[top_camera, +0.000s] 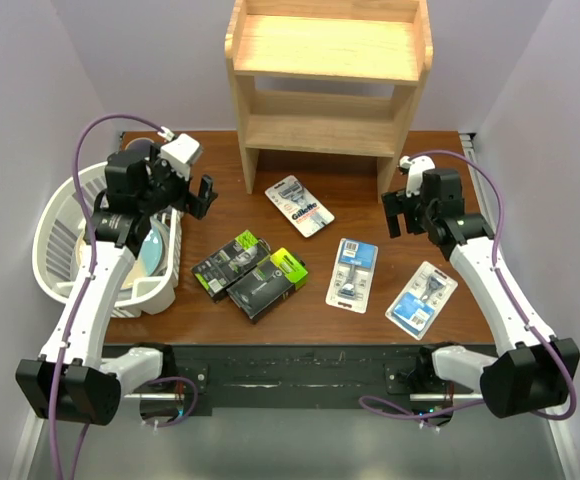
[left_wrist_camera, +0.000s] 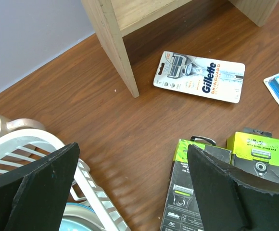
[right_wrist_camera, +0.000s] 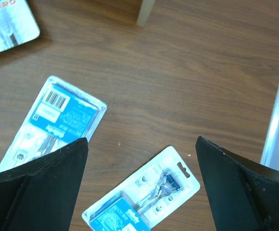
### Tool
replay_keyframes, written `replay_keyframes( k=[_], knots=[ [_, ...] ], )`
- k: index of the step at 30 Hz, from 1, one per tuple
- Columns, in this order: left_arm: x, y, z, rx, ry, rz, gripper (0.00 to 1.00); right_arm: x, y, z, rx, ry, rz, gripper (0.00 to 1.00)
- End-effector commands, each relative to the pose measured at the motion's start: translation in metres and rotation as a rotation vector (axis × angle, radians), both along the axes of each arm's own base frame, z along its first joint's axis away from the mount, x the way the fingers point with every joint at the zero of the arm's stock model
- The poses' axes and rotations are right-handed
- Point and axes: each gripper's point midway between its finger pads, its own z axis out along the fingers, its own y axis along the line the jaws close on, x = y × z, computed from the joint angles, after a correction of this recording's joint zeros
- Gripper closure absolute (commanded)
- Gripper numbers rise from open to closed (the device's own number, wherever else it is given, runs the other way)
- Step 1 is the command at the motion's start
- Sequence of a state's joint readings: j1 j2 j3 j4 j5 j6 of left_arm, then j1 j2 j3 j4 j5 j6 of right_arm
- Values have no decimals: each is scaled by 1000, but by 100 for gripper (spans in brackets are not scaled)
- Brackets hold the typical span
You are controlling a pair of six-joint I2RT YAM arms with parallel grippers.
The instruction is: Place and organize the shaving razors onto the shelf
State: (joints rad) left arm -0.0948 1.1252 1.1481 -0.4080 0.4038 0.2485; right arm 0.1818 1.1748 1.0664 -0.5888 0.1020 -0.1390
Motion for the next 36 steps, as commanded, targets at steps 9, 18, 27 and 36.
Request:
replay_keyframes(
  k=[9, 18, 27, 36],
  knots=[
    [-42, -62, -10, -68, 69, -291, 4, -20, 52, -2, 148, 41, 313, 6],
    [-70, -109, -45, -98, 177, -434, 9, -45, 87, -36, 184, 162, 443, 12],
    [-90, -105, -84, -44, 319, -436, 14, -47, 139, -37, 126, 142, 703, 13],
    [-131, -97, -107, -82, 409, -439, 28, -30, 229, -58, 152, 126, 986, 12]
  ],
)
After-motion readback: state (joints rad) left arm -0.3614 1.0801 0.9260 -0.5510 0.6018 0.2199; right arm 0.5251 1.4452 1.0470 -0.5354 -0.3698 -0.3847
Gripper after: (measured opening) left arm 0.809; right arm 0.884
